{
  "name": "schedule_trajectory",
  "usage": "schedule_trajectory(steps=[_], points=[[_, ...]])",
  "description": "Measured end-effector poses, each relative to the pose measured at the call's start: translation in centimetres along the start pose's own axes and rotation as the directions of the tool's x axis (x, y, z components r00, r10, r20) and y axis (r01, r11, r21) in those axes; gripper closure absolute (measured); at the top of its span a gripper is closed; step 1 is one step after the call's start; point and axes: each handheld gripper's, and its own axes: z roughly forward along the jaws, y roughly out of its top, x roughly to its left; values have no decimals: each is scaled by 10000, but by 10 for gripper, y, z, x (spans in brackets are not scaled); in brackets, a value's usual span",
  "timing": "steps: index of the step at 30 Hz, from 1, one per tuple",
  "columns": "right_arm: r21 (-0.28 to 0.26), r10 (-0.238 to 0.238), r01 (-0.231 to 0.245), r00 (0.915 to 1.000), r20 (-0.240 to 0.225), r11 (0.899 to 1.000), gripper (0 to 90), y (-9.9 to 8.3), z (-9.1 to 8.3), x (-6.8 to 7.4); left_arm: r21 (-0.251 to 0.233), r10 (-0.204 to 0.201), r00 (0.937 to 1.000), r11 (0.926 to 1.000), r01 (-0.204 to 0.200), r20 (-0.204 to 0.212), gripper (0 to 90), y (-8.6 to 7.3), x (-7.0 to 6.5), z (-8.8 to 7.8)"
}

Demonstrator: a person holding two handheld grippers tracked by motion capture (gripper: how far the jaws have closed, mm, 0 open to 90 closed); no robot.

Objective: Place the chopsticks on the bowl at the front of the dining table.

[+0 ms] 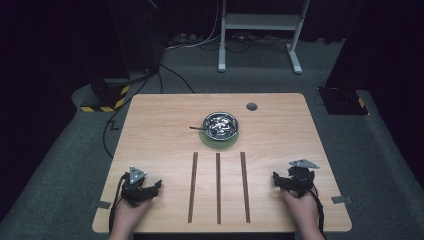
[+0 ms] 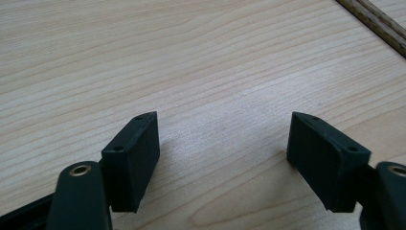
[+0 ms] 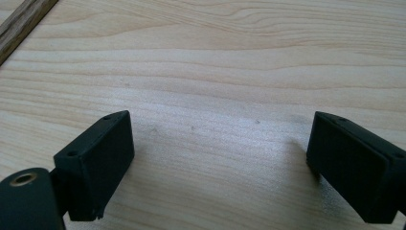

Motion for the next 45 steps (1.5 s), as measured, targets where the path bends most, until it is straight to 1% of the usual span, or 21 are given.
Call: schedule_trajectory(steps=[7, 8, 9, 25, 27, 28, 29, 31, 33, 34, 35, 36, 37, 38, 39, 40, 41, 42, 43, 44, 45], points=[[27, 52, -52, 10000, -69, 10000, 92, -1, -1, 1, 1, -8, 10000, 10000, 8, -8, 269, 0, 0, 0], [71, -27, 28, 9999, -116, 10000, 93, -1, -2, 0, 1, -7, 10000, 10000, 7, -9, 269, 0, 0, 0], [3, -14, 14, 10000, -91, 10000, 94, -1, -2, 1, 0, -10, 10000, 10000, 10, -10, 270, 0, 0, 0], [8, 11, -11, 10000, -84, 10000, 99, -1, -2, 1, -7, -13, 10000, 10000, 13, 3, 270, 0, 0, 0], [-34, -52, 52, 10000, -35, 10000, 104, -1, -2, 0, 5, -14, 10000, 10000, 14, 3, 270, 0, 0, 0], [29, 67, -67, 10000, -35, 10000, 117, -1, -3, 1, -5, -11, 10000, 10000, 11, 0, 270, 0, 0, 0], [-94, 64, -64, 10000, -22, 9999, 137, -2, -3, 0, -1, -18, 10000, 10000, 18, 2, 270, 0, 0, 0], [-133, 76, -76, 10000, 3, 9999, 159, -2, -3, -1, -4, -11, 10000, 10000, 11, 2, 270, 0, 0, 0], [-204, 58, -62, 9998, -187, 9998, 232, -3, -5, 0, -2, -6, 10000, 10000, 6, 2, 270, 0, 0, 0], [-240, -23, 18, 9998, -219, 9997, 249, -4, -6, 0, -3, -8, 10000, 10000, 8, 5, 270, 0, 0, 0], [-304, 28, -35, 9997, -234, 9995, 259, -4, -6, 2, -4, -11, 10000, 10000, 11, 4, 269, 0, 0, 0], [-331, -36, 29, 9998, -217, 9994, 278, -5, -7, 2, -5, -12, 10000, 10000, 12, 7, 270, 0, 0, 0], [-467, -214, 202, 9994, -258, 9987, 310, -5, -10, 3, -3, -14, 10000, 10000, 14, 11, 270, 0, 0, 0], [-837, -180, 158, 9995, -255, 9964, 328, -6, -11, 6, 1, -21, 10000, 10000, 21, 14, 270, 0, 0, 0], [-837, -180, 158, 9995, -255, 9964, 328, -6, -11, 6, 1, -21, 10000, 10000, 21, 14, 270, 0, 0, 0], [-964, -253, 208, 9986, -464, 9951, 343, -5, -14, 11, -1, -26, 10000, 10000, 26, 15, 270, 0, 0, 0], [-963, -370, 317, 9979, -539, 9948, 347, -5, -15, 13, 3, -23, 10000, 10000, 23, 16, 270, 0, 0, 0], [-1058, -345, 283, 9978, -572, 9940, 351, -4, -15, 16, 0, -23, 10000, 10000, 23, 16, 270, 0, 0, 0], [-1052, -423, 349, 9967, -694, 9938, 354, -4, -16, 19, 0, -23, 10000, 10000, 23, 16, 270, 0, 0, 0], [-1052, -423, 349, 9967, -694, 9938, 354, -4, -16, 19, -2, -26, 10000, 10000, 26, 15, 270, 0, 0, 0], [-1107, -489, 403, 9959, -759, 9930, 356, -3, -16, 23, 0, -18, 10000, 10000, 18, 16, 270, 0, 0, 0]])
